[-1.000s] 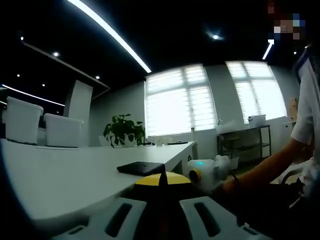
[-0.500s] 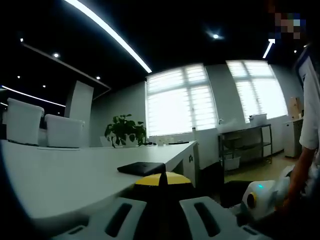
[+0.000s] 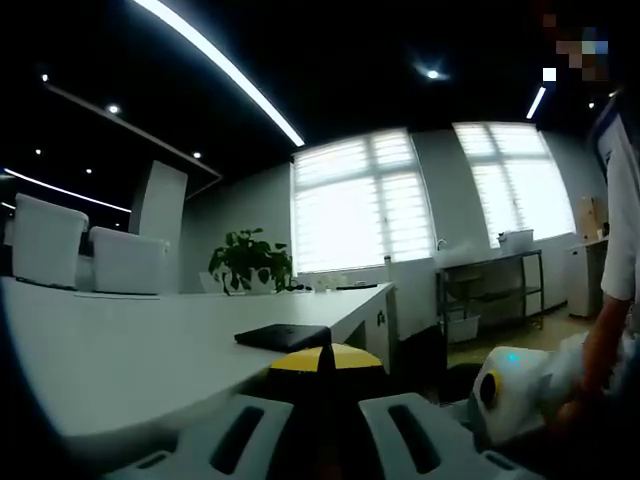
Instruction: Clamp the fixed fixture on the desktop, loosen the retaining clip, secure it to the edge of the desk, and tighten the retaining clip.
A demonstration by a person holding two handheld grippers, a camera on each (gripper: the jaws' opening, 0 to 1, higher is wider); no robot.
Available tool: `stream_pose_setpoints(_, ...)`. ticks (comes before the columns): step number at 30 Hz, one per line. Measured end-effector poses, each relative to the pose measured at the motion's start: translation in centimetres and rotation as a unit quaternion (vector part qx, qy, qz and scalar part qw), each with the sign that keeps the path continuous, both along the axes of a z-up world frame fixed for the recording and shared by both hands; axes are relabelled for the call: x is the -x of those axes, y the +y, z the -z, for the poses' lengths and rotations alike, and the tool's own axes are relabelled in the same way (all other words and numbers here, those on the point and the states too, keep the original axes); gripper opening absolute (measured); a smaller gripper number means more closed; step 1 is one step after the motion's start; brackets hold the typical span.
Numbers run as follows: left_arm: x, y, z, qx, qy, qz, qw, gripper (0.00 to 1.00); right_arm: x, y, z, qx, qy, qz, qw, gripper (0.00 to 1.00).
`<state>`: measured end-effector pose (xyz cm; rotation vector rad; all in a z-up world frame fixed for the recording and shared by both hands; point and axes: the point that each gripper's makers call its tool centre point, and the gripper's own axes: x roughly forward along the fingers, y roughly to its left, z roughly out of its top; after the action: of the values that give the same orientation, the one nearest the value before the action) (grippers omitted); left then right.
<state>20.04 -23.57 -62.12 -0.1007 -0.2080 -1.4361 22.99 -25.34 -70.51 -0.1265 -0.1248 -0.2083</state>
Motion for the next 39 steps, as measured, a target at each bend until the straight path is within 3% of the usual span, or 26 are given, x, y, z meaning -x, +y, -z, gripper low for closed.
stream_pose_setpoints(3,0.1,0.0,0.0,0.001,-0.001,0.000,1.0000,0.03,-1.8,-0.1,-1.1,0.025,-0.003,-0.003,0.9997,0.40)
stream_pose_setpoints(8,0.1,-0.1,0.0,0.003,0.002,0.004,1.0000,0.03,-3.3,-0.2,-2.2,0.035,-0.009,-0.006,0.9993,0.36)
stream_pose_setpoints(15,0.2,-0.1,-0.1,0.003,0.002,0.004,1.0000,0.03,-3.5,-0.5,-0.8,0.032,0.014,-0.002,0.9994,0.31)
stream_pose_setpoints(21,0.2,0.0,-0.1,0.002,0.000,0.003,1.0000,0.03,-3.5,-0.5,-0.8,0.028,0.019,-0.014,0.9993,0.28)
stream_pose_setpoints(23,0.3,0.0,-0.1,0.002,-0.001,0.003,1.0000,0.03,-3.6,-0.4,-0.8,0.025,0.018,-0.032,0.9990,0.28)
stream_pose_setpoints(26,0.3,0.0,-0.1,0.002,-0.001,0.002,1.0000,0.03,-3.8,0.3,-0.9,0.012,0.005,-0.096,0.9953,0.28)
stream_pose_setpoints(29,0.3,0.0,-0.1,0.002,0.000,0.002,1.0000,0.03,-3.8,0.9,-1.0,0.000,0.000,-0.175,0.9845,0.28)
stream_pose_setpoints(34,0.2,0.0,0.0,0.000,0.000,0.002,1.0000,0.03,-3.7,1.6,-0.7,0.014,0.014,-0.322,0.9467,0.28)
stream_pose_setpoints(38,0.3,0.0,0.0,0.000,0.000,0.002,1.0000,0.03,-4.0,2.4,-0.1,0.056,0.042,-0.387,0.9192,0.28)
stream_pose_setpoints(39,0.3,0.0,0.0,0.000,0.000,0.003,1.0000,0.03,-4.1,2.5,0.0,0.059,0.046,-0.394,0.9159,0.28)
